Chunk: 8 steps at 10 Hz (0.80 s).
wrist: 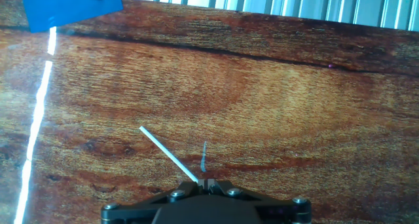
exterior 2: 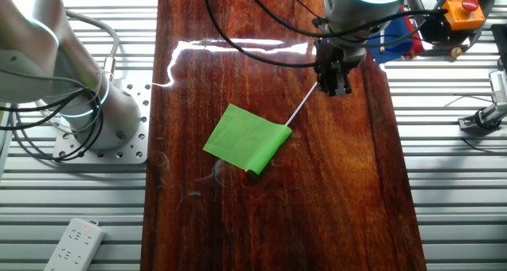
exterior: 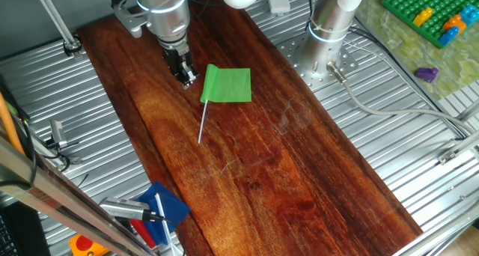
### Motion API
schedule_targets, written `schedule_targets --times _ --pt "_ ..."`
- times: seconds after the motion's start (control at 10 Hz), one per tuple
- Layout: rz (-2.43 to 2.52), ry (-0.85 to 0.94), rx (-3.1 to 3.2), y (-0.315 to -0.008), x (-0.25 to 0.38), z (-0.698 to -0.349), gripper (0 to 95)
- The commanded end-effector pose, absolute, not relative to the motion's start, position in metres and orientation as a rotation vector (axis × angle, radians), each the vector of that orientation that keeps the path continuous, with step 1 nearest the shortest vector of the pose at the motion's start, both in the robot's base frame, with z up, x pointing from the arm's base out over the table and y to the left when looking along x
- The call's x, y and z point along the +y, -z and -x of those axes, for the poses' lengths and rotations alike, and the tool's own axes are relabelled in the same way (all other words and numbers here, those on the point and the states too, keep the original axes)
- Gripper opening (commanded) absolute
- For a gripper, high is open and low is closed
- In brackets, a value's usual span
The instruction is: Wave the flag
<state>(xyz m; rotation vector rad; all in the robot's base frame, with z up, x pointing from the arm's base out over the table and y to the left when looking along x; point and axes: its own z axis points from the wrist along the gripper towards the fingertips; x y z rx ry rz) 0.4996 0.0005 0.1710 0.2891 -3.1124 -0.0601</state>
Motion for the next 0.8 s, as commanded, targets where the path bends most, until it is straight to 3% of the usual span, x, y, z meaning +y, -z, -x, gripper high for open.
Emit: schedule_targets --times 0.1,0.8 --pt "-0.286 0.061 -3.113 -0.1709 0.0005 -0.4996 0.0" --pt "-0.277 0.066 -3.113 -0.1712 0.0005 -0.5002 0.0"
